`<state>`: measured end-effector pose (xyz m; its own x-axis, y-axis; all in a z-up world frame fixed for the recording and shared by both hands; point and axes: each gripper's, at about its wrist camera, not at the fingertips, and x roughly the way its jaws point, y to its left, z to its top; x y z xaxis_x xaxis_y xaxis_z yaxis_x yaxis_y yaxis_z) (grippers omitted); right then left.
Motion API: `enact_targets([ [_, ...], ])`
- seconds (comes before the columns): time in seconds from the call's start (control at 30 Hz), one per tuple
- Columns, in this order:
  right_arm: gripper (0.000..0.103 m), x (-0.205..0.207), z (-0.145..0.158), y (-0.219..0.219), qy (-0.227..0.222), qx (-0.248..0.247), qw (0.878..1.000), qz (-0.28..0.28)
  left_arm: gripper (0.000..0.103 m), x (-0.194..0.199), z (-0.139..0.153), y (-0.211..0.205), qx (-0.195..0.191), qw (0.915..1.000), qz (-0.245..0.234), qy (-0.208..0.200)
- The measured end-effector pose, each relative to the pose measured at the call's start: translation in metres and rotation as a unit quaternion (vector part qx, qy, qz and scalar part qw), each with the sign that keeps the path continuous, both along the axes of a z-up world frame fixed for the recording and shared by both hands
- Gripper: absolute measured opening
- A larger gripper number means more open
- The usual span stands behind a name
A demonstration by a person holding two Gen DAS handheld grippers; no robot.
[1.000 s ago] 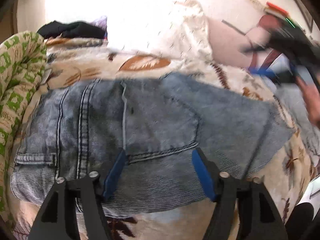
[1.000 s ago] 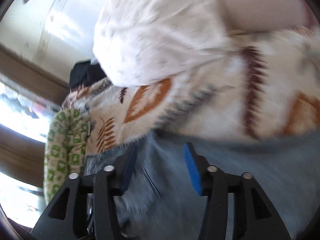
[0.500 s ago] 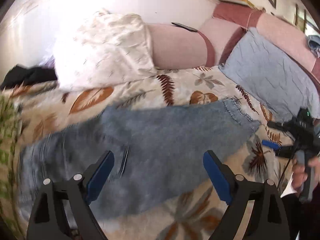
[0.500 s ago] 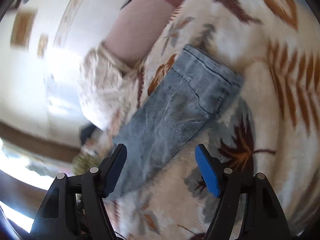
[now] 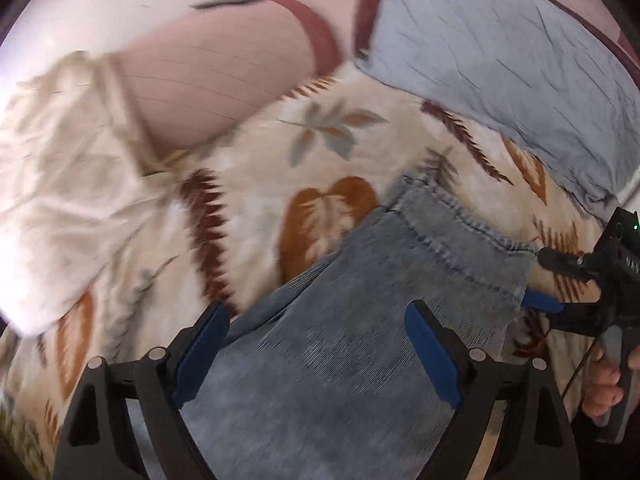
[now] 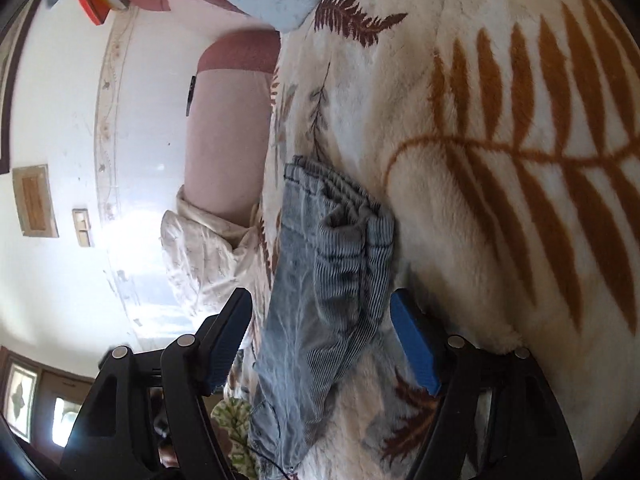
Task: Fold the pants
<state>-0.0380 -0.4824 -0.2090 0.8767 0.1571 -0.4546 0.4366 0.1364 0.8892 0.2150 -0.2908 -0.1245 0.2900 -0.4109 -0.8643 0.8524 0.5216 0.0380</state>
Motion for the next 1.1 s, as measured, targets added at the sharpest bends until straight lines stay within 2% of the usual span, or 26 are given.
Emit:
enact_targets([
  [0.1,0.064,0.001,0.0,0.001,0.028,-0.019,0.999,-0.01,0.09,0.003,-0.003,-0.027,0.007,0.9988,-0.048,-0.002],
  [0.17,0.06,0.006,0.001,0.006,0.063,-0.046,0.997,-0.019,0.09,0.006,-0.007,-0.046,0.02,0.9961,-0.085,0.005],
  [0.33,0.06,0.014,0.0,0.01,0.09,-0.079,0.992,-0.041,0.089,0.012,-0.02,-0.083,0.035,0.9884,-0.145,0.026],
  [0.47,0.058,0.019,0.0,0.006,0.08,-0.088,0.992,-0.041,0.088,0.014,-0.036,-0.11,0.05,0.9801,-0.187,0.045],
  [0.57,0.042,0.014,-0.006,-0.001,0.076,-0.075,0.993,-0.039,0.079,0.009,-0.048,-0.123,0.064,0.9709,-0.224,0.054],
  [0.63,0.028,0.012,-0.01,-0.006,0.073,-0.065,0.995,-0.037,0.076,0.005,-0.052,-0.127,0.068,0.9662,-0.241,0.06],
  [0.7,0.021,0.01,-0.013,-0.009,0.068,-0.055,0.996,-0.036,0.072,0.0,-0.05,-0.131,0.057,0.9617,-0.261,0.06],
  [0.83,0.019,0.004,-0.015,-0.009,0.061,-0.05,0.996,-0.034,0.072,-0.004,-0.044,-0.141,0.04,0.9552,-0.286,0.062],
  [1.0,0.016,-0.001,-0.017,-0.008,0.056,-0.043,0.997,-0.032,0.065,-0.003,-0.064,-0.158,0.076,0.9499,-0.294,0.072],
  [1.1,0.016,-0.003,-0.016,-0.007,0.053,-0.039,0.997,-0.029,0.065,-0.001,-0.069,-0.166,0.077,0.9491,-0.295,0.08],
])
